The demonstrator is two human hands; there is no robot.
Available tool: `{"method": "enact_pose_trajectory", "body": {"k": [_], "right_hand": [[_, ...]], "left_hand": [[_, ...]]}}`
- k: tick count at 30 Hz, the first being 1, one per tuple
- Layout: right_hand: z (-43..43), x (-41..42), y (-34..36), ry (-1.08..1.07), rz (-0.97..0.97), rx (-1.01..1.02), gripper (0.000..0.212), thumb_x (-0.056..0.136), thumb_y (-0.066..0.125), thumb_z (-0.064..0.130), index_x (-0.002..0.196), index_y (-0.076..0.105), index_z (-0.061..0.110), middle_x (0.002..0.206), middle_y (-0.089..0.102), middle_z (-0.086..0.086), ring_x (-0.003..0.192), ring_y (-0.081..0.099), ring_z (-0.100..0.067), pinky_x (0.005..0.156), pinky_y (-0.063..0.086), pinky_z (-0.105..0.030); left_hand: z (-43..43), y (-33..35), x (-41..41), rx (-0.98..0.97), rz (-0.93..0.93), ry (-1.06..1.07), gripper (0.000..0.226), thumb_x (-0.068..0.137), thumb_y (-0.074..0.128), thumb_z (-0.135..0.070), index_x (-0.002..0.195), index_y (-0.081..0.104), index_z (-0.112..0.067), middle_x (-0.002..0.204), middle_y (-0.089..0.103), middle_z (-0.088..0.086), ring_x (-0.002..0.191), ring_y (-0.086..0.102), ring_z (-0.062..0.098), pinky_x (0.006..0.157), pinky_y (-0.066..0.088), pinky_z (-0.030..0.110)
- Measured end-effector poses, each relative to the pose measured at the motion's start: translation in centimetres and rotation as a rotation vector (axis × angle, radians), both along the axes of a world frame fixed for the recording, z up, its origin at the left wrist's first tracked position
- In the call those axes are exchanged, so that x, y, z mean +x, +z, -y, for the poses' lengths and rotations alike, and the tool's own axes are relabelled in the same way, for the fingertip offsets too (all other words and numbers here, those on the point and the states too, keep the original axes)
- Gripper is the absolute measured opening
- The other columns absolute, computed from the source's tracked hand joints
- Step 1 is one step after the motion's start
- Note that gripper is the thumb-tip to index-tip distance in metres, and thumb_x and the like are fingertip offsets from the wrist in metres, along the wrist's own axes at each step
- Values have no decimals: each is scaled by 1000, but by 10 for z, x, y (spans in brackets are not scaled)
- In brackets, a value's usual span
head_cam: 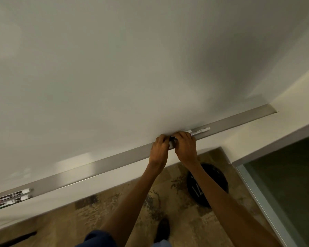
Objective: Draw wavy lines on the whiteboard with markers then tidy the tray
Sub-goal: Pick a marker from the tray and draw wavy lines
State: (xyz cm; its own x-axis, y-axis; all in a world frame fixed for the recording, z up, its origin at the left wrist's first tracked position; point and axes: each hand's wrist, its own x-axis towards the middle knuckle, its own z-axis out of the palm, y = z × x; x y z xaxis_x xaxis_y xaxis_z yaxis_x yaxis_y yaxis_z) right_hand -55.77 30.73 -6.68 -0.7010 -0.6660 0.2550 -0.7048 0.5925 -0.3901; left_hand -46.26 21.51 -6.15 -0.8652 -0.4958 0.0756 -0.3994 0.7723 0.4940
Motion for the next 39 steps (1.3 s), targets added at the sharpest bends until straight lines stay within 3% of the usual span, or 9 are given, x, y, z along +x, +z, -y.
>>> {"method": "enact_pose_trajectory", "body": {"k": [4, 11, 14, 18, 21, 27, 34, 37, 39], "right_hand": [[5, -1, -2, 88, -32, 52, 31, 69, 78, 7, 99, 70, 15, 102, 70, -2, 102, 63, -27, 89, 47, -43], [4, 2, 5, 229, -111, 67, 24, 73, 76, 17, 96, 69, 19, 100, 69, 1, 104, 60, -22, 99, 30, -34], [10, 13, 9, 341, -165, 24, 28, 73, 81, 22, 97, 68, 17, 94, 72, 1, 94, 65, -20, 99, 39, -33], [19, 19, 13, 502, -254, 46, 27, 78, 77, 20, 103, 69, 13, 97, 72, -3, 91, 66, -20, 95, 47, -36], [21, 28, 26, 560, -283, -58, 23, 91, 58, 27, 105, 69, 12, 95, 72, -3, 85, 65, -18, 83, 52, -33], [34, 42, 56, 522, -265, -11, 55, 101, 23, 50, 93, 68, 19, 73, 71, 3, 52, 62, -13, 45, 48, -24], [40, 46, 73, 489, -230, 63, 61, 94, 27, 61, 82, 70, 20, 51, 60, 4, 39, 50, -10, 42, 34, -17], [32, 38, 74, 437, -165, 66, 69, 93, 20, 67, 92, 70, 20, 61, 66, 3, 48, 55, -9, 49, 40, -19], [34, 43, 82, 409, -157, -38, 74, 93, 19, 70, 93, 71, 18, 62, 68, 4, 49, 60, -9, 47, 47, -20]], "left_hand": [[-5, -3, -1, 11, -1, 51, 27, 84, 67, 1, 110, 67, -7, 111, 61, 10, 95, 59, 28, 77, 56, 39], [7, 0, 19, 150, -120, 121, 21, 92, 58, -3, 111, 66, -7, 110, 59, 7, 96, 57, 23, 80, 53, 35], [18, 6, 38, 219, -166, 69, 25, 94, 54, -3, 115, 64, -11, 111, 63, 6, 94, 61, 22, 82, 53, 32], [43, 33, 62, 194, -54, -58, 25, 99, 49, -11, 119, 63, -17, 115, 67, 3, 99, 63, 20, 83, 48, 25], [58, 51, 74, 104, 52, -137, 27, 101, 47, -17, 124, 62, -18, 120, 66, 4, 102, 62, 22, 86, 50, 31], [70, 75, 98, -64, 125, -231, 27, 101, 44, -14, 125, 57, -12, 117, 63, 11, 94, 62, 31, 80, 48, 38], [89, 89, 127, -98, 100, -214, 30, 98, 43, -10, 124, 57, -6, 115, 63, 16, 90, 62, 38, 75, 50, 40], [103, 94, 144, -90, 23, -105, 26, 98, 47, -10, 121, 60, -5, 118, 65, 14, 95, 65, 35, 77, 53, 37], [103, 99, 154, -102, -44, -11, 24, 101, 47, -14, 119, 60, -6, 116, 66, 10, 91, 66, 34, 71, 49, 31]]}}
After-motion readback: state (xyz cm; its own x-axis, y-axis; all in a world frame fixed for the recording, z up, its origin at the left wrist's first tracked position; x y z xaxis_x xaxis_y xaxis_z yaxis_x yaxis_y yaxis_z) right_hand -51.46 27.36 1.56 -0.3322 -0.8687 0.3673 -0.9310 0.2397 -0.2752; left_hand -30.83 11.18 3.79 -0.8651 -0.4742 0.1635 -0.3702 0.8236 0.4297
